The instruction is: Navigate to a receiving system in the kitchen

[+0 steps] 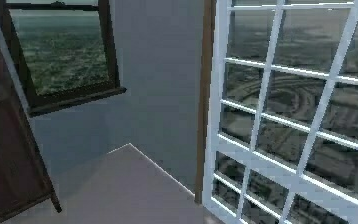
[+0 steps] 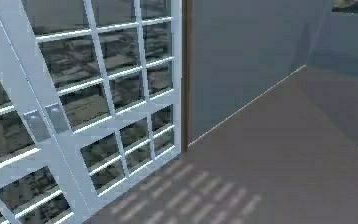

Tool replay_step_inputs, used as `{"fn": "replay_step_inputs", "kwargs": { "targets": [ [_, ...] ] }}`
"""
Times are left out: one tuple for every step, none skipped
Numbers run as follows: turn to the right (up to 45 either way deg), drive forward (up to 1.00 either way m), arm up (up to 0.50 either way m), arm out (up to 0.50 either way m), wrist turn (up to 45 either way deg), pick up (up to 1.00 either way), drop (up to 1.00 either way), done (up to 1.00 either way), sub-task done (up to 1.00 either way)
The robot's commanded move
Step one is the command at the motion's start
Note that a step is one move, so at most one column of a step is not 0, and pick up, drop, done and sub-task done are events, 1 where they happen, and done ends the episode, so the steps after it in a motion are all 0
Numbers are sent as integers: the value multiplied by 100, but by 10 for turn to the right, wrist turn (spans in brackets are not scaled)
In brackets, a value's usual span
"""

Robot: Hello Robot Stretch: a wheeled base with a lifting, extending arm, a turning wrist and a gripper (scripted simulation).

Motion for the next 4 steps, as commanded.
{"fn": "replay_step_inputs", "kwargs": {
  "targets": [
    [-450,0,0,0,0,0,0,0,0],
    [-360,0,0,0,0,0,0,0,0],
    [0,20,0,0,0,0,0,0,0],
    [-450,0,0,0,0,0,0,0,0]
  ]
}}
